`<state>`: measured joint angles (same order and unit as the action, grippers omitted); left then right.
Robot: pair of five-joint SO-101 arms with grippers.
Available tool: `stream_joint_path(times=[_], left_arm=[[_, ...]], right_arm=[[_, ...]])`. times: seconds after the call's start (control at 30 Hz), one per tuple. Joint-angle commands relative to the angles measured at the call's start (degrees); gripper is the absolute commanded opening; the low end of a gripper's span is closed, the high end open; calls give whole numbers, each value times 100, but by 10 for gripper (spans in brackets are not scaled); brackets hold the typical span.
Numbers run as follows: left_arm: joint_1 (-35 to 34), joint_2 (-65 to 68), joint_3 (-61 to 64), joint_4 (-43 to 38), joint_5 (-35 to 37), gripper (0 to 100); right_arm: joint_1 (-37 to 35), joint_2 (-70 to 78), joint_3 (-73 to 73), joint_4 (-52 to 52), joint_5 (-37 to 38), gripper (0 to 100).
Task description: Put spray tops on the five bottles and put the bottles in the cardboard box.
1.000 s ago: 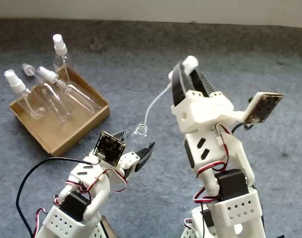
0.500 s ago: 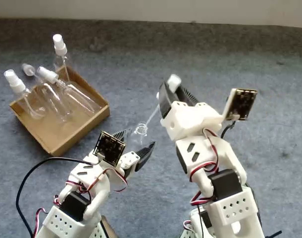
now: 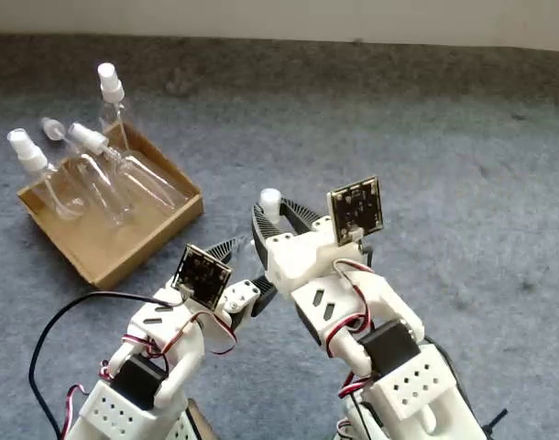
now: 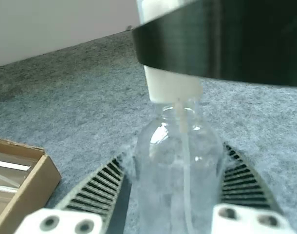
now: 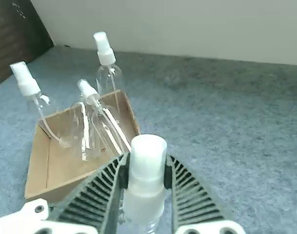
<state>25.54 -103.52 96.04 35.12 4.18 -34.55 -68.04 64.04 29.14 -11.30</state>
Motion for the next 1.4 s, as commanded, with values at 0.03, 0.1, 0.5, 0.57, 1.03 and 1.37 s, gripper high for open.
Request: stream_joint_path(times=[0.03, 0.1, 0.5, 0.57, 1.03, 1.37], left_arm=[[4, -40, 101, -149, 35, 133], [4, -40, 101, -149, 35, 133], [4, -40, 101, -132, 35, 133], [4, -40, 101, -123, 35, 133], [-629, -40, 101, -545, 62, 133], [-1086, -40, 101, -1837, 62, 133]], right_arm=[[-84, -40, -22, 233, 114, 38], [-84, -40, -48, 620, 123, 39], [-57, -48, -760, 2229, 114, 289], [-57, -48, -1033, 2378, 123, 289], [-48, -48, -2809, 4180, 132, 289], [391, -40, -1859, 3996, 132, 289]])
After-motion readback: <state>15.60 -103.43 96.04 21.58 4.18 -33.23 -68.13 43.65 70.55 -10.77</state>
